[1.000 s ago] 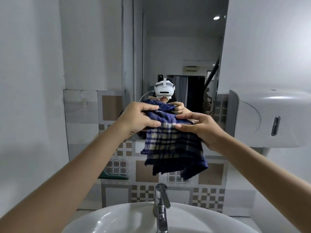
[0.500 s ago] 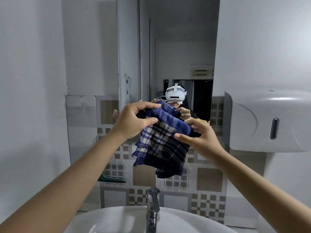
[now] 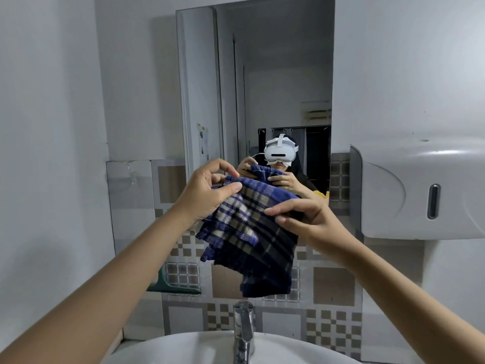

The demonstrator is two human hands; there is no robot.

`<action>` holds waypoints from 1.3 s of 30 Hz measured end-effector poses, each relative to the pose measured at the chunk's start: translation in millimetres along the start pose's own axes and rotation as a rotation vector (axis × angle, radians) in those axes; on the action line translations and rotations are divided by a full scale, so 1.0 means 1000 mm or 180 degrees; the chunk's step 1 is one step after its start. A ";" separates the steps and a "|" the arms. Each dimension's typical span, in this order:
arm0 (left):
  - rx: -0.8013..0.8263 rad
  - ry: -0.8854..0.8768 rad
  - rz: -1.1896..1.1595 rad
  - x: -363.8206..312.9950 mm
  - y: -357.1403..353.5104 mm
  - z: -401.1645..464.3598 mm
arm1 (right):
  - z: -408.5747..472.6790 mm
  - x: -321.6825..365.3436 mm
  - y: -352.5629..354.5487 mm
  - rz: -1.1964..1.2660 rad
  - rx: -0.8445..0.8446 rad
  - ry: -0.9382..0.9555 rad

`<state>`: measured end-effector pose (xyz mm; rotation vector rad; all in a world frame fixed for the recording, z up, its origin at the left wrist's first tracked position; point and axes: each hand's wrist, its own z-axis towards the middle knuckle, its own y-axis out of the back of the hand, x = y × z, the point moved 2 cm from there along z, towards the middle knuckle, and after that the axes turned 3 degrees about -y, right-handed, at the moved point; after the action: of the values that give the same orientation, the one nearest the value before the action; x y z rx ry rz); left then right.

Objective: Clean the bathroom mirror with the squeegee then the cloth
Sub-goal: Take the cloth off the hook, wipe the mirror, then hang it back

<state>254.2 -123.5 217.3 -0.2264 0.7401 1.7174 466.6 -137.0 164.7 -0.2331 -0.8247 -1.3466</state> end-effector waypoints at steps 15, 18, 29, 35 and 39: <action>0.0631 0.0393 -0.0529 -0.007 -0.004 0.106 | 0.103 0.048 0.026 0.1626 -0.1703 0.0122; 0.0423 0.0178 0.0312 0.012 0.021 0.128 | 0.148 0.070 0.052 0.0937 -0.2119 0.0642; 0.0117 0.0254 0.3547 0.101 0.118 0.184 | 0.311 0.108 0.199 -0.3550 -0.2693 0.0605; 0.0021 -0.0054 0.3603 0.136 0.132 0.189 | 0.363 0.084 0.206 -0.4332 -0.3120 -0.0178; -0.0024 -0.0157 0.3555 0.146 0.135 0.194 | 0.383 0.079 0.194 -0.4249 -0.3583 -0.0207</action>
<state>131.3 92.8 340.3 0.2960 0.8922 2.7546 495.8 78.0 543.8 -0.6544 -0.0625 -3.0062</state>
